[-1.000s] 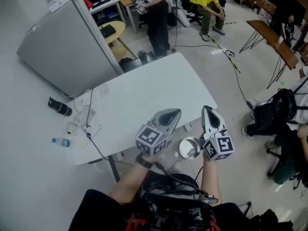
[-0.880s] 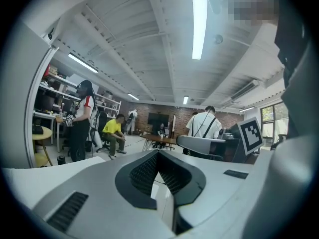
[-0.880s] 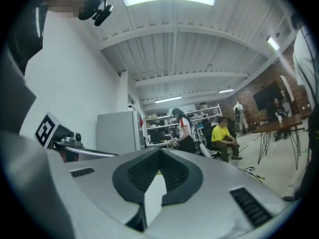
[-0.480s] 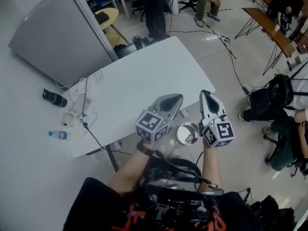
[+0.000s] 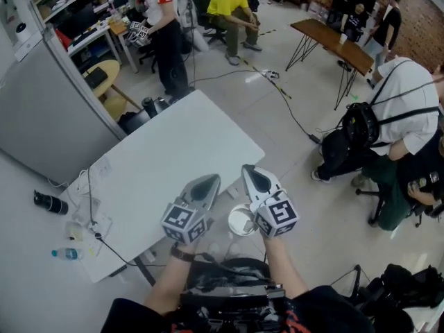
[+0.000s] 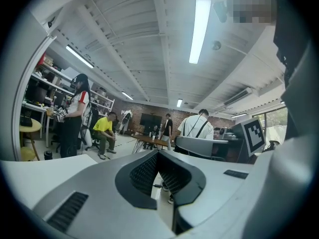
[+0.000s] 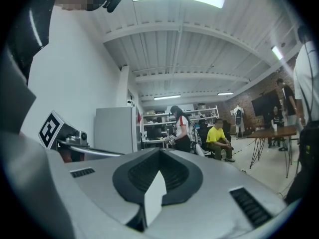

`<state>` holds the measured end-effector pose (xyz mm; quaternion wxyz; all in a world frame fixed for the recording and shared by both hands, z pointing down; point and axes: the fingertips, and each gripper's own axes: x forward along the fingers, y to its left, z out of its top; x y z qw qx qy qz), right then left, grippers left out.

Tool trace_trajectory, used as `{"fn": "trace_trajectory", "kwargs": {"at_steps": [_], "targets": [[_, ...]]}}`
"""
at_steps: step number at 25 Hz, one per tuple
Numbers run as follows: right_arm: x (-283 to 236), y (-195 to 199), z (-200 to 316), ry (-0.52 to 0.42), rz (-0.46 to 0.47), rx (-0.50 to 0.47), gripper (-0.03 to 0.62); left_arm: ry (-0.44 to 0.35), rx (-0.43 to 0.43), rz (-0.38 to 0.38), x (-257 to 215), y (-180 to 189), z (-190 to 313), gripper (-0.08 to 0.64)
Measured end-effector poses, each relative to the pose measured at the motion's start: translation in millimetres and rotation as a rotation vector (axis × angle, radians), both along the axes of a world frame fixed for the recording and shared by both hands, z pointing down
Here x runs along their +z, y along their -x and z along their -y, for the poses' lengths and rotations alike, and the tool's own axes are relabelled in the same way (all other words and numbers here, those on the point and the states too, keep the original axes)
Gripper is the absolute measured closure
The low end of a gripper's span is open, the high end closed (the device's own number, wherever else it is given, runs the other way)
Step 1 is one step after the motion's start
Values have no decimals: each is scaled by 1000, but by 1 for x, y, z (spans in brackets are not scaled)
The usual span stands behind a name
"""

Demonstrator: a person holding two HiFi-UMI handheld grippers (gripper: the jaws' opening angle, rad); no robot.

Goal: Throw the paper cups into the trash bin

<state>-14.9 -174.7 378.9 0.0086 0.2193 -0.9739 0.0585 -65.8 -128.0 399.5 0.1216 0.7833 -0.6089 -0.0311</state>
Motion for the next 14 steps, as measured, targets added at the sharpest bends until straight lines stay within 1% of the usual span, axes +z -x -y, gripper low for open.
{"fn": "trace_trajectory", "kwargs": {"at_steps": [4,7,10,14], "targets": [[-9,-21,18,-34,7,47,589,-30,58,10,-8,-18,22,558],[-9,-22,22,-29,8,57,589,-36,71,12,-9,-19,26,558],[-9,-22,24,-26,4,64,589,-34,81,0,-7,-19,30,558],[-4,-26,24,-15,-7,73,589,-12,97,-17,-1,-25,31,558]]}}
